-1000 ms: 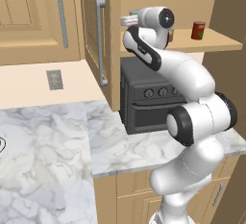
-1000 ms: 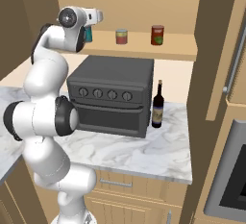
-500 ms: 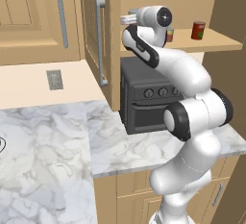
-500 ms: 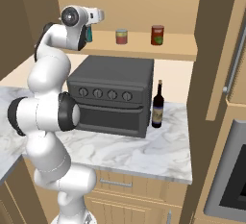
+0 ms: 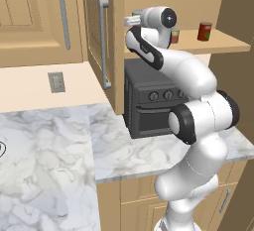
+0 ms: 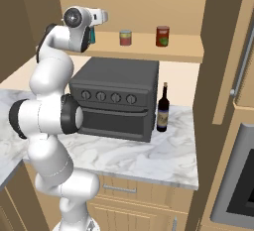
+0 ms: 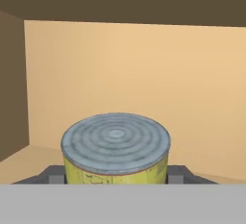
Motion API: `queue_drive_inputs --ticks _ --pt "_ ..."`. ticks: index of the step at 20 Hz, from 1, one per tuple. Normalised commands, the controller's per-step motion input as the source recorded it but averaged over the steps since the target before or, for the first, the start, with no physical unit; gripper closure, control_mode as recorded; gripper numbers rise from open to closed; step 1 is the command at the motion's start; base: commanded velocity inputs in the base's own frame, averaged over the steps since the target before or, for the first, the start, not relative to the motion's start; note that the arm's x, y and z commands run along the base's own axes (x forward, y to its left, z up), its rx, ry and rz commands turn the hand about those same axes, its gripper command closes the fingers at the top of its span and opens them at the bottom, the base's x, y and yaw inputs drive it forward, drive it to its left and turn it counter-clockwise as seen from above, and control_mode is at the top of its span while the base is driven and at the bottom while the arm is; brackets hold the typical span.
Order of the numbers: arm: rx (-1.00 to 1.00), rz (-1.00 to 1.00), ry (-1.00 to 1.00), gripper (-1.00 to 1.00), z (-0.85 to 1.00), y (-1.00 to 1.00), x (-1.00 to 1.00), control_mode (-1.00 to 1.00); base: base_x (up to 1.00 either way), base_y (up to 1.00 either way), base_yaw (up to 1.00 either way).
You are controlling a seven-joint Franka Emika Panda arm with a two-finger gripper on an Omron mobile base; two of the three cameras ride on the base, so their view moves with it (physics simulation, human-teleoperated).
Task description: Stack two cans on top of the other two cans in the cabinet.
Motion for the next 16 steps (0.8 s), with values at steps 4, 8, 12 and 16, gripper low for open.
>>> queue_drive_inputs --ticks 4,8,12,16 --pt "0.02 0.00 0.00 1.00 -0.08 0.04 0.03 -1.00 0.00 0.00 0.00" --pt "0.00 0.00 0.00 1.00 0.00 0.00 -0.01 -1.00 0.00 0.00 0.00" --pt "0.00 0.00 0.00 1.00 0.00 0.00 -0.05 -1.00 0.00 0.00 0.00" --pt "0.00 0.00 0.00 1.00 -0.01 0.00 0.00 -1.00 0.00 0.00 0.00"
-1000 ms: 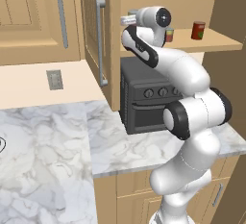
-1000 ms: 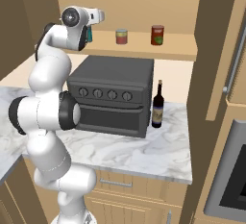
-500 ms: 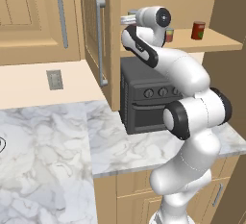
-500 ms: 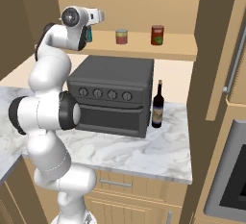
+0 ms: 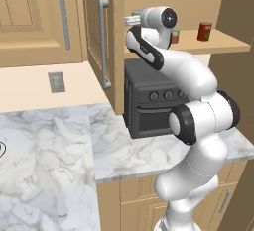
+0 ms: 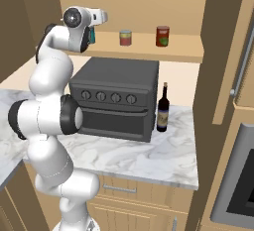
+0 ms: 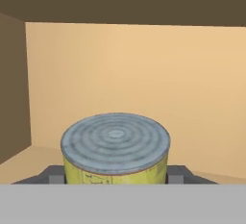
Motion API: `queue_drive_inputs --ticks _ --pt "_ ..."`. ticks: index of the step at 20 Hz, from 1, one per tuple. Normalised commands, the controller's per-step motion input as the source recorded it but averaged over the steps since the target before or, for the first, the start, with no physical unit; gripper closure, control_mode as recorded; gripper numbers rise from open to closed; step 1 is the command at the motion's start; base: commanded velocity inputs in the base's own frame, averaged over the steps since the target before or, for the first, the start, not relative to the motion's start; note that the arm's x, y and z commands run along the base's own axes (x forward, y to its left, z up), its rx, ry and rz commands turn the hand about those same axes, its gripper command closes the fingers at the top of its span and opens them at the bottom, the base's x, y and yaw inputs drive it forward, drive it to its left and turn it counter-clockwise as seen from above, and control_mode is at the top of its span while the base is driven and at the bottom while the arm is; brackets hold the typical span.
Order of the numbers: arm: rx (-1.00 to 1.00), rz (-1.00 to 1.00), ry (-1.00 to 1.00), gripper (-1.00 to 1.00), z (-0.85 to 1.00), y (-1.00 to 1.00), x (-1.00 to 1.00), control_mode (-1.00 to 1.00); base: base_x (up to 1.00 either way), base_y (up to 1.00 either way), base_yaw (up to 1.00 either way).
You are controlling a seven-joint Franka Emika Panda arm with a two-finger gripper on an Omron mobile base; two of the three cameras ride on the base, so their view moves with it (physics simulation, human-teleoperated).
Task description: Stack two cans on top of the other two cans in the cabinet.
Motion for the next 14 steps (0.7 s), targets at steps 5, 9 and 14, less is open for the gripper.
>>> queue_drive_inputs --ticks 5,9,14 --pt "0.00 0.00 0.00 1.00 -0.03 0.00 0.00 -1.00 0.00 0.00 0.00" --pt "0.00 0.00 0.06 1.00 -0.17 0.00 0.02 -1.00 0.00 0.00 0.00" --pt "0.01 0.00 0.05 1.00 -0.18 0.00 0.04 -1.00 0.00 0.00 0.00"
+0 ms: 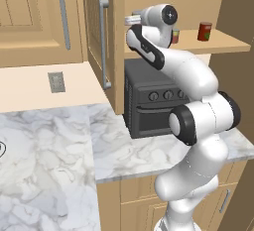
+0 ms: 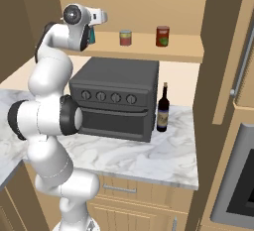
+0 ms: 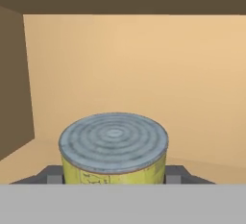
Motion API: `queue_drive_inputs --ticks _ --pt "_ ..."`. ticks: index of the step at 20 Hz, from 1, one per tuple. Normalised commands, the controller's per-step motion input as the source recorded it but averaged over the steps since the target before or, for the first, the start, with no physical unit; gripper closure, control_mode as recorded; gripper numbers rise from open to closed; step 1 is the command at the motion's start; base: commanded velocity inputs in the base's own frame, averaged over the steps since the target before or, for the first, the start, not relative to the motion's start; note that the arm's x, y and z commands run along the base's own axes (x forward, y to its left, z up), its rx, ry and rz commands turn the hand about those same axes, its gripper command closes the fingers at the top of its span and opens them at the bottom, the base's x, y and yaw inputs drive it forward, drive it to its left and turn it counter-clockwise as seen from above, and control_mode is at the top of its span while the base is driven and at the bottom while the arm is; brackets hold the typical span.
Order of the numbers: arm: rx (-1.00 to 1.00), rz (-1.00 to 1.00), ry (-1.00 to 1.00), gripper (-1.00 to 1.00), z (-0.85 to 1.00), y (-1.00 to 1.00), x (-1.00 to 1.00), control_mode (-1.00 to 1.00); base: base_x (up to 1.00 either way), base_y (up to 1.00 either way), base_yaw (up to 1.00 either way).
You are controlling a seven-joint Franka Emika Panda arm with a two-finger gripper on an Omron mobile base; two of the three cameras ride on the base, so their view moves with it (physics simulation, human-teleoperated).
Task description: Stack two cans on top of the other two cans in the cabinet.
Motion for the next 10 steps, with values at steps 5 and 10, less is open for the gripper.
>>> queue_drive_inputs --ticks 5,10 --pt "0.00 0.00 0.00 -1.00 -0.09 0.00 0.07 -1.00 0.00 0.00 0.00" --pt "0.00 0.00 0.00 -1.00 -0.07 0.00 0.09 -1.00 0.00 0.00 0.00"
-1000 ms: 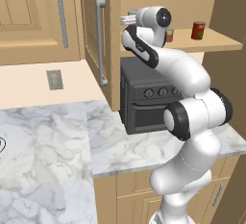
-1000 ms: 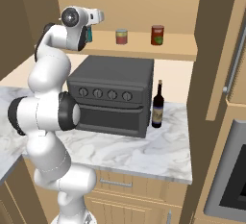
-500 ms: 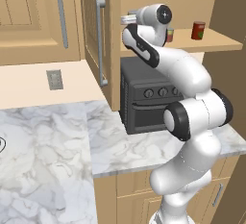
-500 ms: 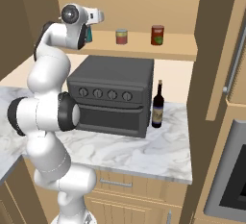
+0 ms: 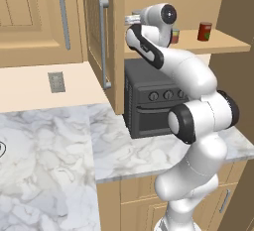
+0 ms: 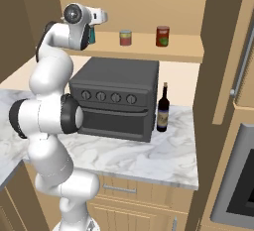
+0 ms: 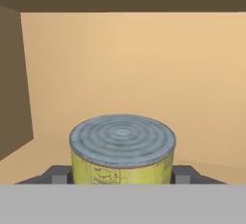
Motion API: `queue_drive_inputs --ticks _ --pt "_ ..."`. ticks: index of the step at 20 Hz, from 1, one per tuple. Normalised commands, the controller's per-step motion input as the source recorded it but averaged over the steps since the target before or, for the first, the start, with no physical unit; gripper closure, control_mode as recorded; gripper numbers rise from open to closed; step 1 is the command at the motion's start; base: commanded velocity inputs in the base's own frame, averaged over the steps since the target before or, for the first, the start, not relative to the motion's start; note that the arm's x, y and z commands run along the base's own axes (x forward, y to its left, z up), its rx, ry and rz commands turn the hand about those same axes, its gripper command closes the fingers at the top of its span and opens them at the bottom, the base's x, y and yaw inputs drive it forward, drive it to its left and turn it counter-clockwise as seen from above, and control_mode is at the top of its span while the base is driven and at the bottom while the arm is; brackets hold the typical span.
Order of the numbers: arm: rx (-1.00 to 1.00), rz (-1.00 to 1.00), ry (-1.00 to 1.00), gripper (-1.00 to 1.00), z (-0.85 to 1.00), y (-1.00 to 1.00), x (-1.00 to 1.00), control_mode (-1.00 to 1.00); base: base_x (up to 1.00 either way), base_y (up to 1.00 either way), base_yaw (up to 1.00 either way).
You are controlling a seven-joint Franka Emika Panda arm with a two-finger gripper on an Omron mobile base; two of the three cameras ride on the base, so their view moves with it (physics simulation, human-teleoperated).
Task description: Stack two cans on top of the other two cans in the cabinet.
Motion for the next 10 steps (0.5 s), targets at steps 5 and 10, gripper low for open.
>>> queue_drive_inputs --ticks 5,10 --pt "0.01 0.00 0.00 -1.00 -0.01 0.00 0.03 -1.00 0.00 0.00 0.00" --pt "0.00 0.00 0.00 -1.00 -0.02 0.00 -0.07 -1.00 0.00 0.00 0.00"
